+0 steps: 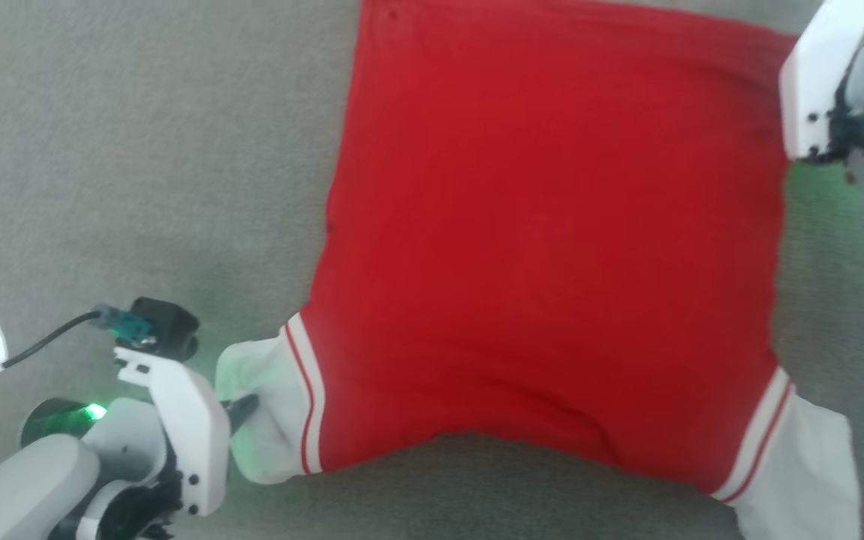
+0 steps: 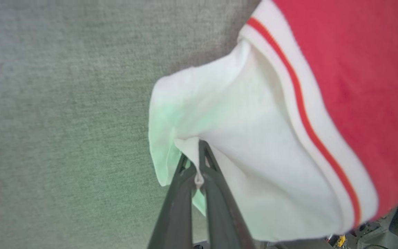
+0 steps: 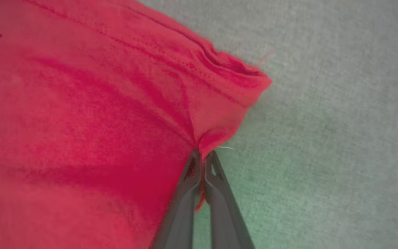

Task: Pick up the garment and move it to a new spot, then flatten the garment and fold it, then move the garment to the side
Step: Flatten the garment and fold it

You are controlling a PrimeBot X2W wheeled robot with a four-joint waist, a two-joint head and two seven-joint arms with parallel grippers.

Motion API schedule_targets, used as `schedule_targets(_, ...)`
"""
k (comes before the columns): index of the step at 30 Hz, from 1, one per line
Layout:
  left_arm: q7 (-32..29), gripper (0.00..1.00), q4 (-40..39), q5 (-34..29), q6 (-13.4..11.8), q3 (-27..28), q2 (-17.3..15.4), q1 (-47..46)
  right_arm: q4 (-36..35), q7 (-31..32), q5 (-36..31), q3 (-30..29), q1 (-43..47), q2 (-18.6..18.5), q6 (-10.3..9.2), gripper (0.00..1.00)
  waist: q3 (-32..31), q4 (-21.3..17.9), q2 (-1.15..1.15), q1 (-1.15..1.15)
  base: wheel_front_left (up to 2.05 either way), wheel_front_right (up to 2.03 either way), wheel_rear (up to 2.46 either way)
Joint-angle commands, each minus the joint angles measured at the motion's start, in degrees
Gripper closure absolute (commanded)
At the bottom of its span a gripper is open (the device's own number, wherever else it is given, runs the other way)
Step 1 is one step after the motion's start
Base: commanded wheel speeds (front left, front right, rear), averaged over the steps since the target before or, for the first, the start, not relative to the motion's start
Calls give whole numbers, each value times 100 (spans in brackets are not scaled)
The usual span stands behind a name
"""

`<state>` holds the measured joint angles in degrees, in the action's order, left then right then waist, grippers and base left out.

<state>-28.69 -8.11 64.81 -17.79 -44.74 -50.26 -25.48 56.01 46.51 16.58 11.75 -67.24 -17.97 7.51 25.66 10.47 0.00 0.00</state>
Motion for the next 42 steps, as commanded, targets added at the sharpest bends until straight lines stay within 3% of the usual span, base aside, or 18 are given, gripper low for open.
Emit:
schedule_targets(1,22,100,42,35,-77,35,-75,101,-26,136,134,159,287,-66,-3,100,-145,-163,0,0,0,0,0)
schedule_targets(8,68,100,-116,133,-233,153,-359,325,-1479,719,1355,1126,1085,-506,-2,100,-423,-555,0,0,0,0,0)
schedule_targets(12,65,100,-186,146,-301,219,-535,428,-2534,1084,1973,1389,1758,-884,-1,100,-564,-761,0,0,0,0,0)
schedule_targets(20,76,100,-333,250,-415,337,-793,565,-4423,1854,2602,1188,3309,-1390,-1,100,-730,-1109,0,0,0,0,0)
schedule_targets(26,93,100,-433,261,-461,382,-883,597,-5482,2238,2478,550,4508,-1270,-1,100,-721,-1270,0,0,0,0,0)
schedule_targets(32,74,100,-428,238,-430,381,-868,523,-5809,2168,2007,-116,5418,-701,-2,100,-639,-1326,0,0,0,0,0)
schedule_targets(33,70,100,-414,242,-416,378,-858,513,-5745,2095,1895,-189,5510,-591,-2,95,-626,-1329,0,0,0,0,0)
schedule_targets(34,68,100,-396,242,-397,375,-849,502,-5705,1966,1725,-245,5561,-518,-2,60,-617,-1329,0,0,0,0,0)
schedule_targets(35,66,100,-382,244,-379,373,-841,493,-5647,1862,1612,-351,5580,-427,-8,0,-611,-1331,0,0,0,0,0)
schedule_targets(38,64,100,-336,260,-352,366,-822,478,-5686,1773,1487,-523,5571,-199,-7,0,-620,-1333,0,0,0,0,0)
schedule_targets(42,65,100,-299,249,-319,344,-791,486,-6270,1918,1416,-750,5499,-173,-4,0,-678,-1312,0,0,0,0,0)
